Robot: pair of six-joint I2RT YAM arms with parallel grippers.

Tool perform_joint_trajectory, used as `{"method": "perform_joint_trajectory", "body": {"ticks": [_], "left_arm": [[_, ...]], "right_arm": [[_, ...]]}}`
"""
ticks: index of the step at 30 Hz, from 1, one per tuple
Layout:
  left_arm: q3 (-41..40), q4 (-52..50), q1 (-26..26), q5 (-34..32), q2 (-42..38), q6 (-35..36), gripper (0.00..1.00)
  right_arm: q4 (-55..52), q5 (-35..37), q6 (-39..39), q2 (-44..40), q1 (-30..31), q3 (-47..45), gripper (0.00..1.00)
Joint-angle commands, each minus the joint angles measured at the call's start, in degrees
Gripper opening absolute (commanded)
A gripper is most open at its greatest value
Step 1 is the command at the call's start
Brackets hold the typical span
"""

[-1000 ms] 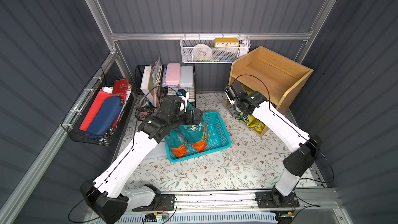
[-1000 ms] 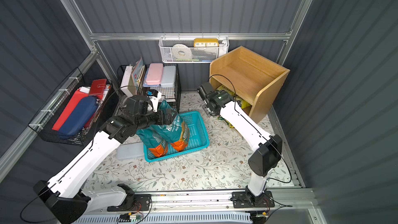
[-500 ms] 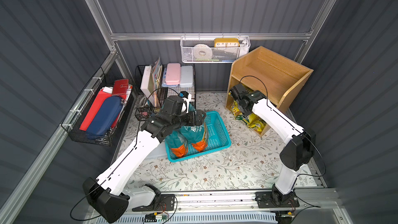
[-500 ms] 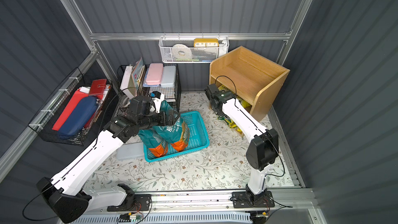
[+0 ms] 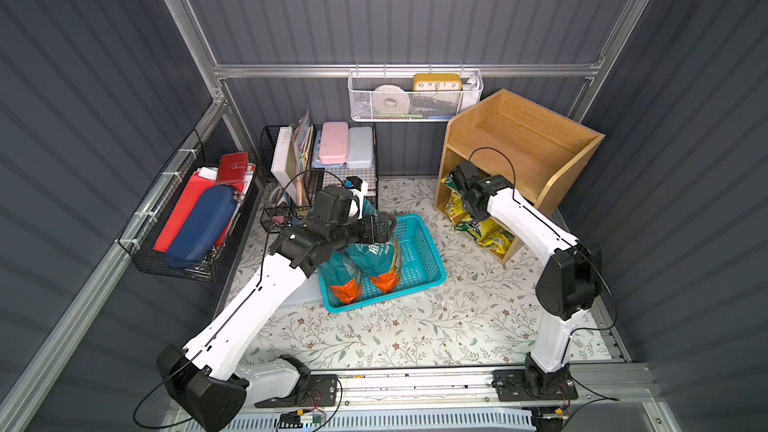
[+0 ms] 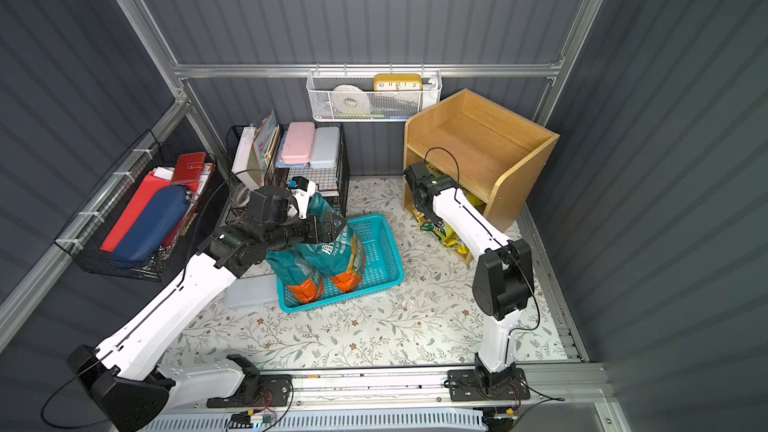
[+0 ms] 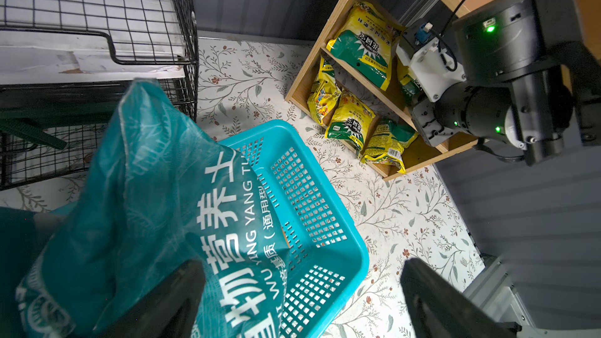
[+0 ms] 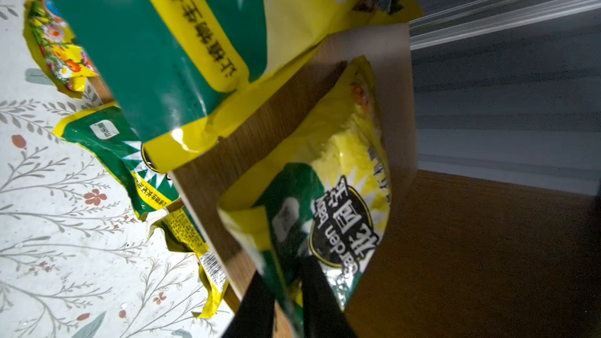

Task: Take down the fertilizer bag from the shelf
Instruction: Pick up the fertilizer bag from the shelf.

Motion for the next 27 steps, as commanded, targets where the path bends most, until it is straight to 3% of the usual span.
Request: {"method": "perform_joint_trajectory", "body": {"ticks": [1, 7, 20, 23, 27], "left_arm": [[-0.5, -1.1, -0.2, -0.4, -1.2, -0.1, 0.99], [-0.6, -0.9, -0.2, -0.5, -0.9, -0.2, 0.99], [-0.5, -1.7, -0.2, -5.3, -3.2, 1.9, 0.99], [-1.2, -1.7, -0.2, -6.0, -4.2, 1.9, 0.99], [-2.1, -1.7, -0.1, -7.3, -5.5, 1.6, 0.99]], "right_arm": [[1.7, -0.5, 0.6, -0.3, -0.4, -0.4, 0.0], [-1.4, 0.5, 1.5, -2.7, 1.2, 1.1, 0.0], [-18.2, 3.1, 11.2, -8.0, 16.0, 9.8, 0.0], [-21.5, 0.0, 13.9, -7.9, 18.0, 12.8, 0.0], [-18.5, -12.7, 14.5, -9.4, 18.7, 14.8, 0.0]]}}
